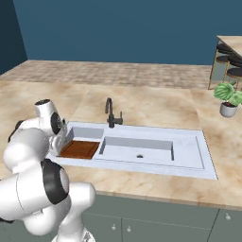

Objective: Move the cutting board and knife to the sink. Then move spray from the cabinet to the counter.

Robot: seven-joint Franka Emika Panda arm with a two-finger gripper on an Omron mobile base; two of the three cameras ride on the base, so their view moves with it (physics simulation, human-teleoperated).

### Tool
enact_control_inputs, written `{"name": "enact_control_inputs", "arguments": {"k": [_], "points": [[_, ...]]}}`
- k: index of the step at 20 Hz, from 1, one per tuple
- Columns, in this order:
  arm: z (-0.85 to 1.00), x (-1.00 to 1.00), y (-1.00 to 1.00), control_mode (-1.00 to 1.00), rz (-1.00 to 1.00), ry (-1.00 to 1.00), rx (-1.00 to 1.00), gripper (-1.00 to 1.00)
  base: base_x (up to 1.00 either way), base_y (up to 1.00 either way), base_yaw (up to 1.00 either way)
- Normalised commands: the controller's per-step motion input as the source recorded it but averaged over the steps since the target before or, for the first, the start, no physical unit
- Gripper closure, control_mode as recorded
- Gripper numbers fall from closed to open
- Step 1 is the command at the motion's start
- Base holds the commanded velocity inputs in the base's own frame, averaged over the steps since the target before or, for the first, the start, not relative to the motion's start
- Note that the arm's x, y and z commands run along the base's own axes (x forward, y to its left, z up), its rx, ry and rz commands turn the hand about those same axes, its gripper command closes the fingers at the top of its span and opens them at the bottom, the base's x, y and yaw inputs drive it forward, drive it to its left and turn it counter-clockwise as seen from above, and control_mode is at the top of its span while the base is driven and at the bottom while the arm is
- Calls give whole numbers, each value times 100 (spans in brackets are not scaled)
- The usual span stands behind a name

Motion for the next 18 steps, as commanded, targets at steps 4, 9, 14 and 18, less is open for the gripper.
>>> {"name": "enact_control_inputs", "arguments": {"k": [4,9,14,18], "points": [[16,-46,0,-100,-36,0,0,-100,0,0,0],[15,-35,-3,-100,-52,0,0,-100,0,0,0],[15,-22,-7,-100,-54,0,0,-100,0,0,0],[27,-22,-15,-100,-31,0,6,-100,0,0,0]]}}
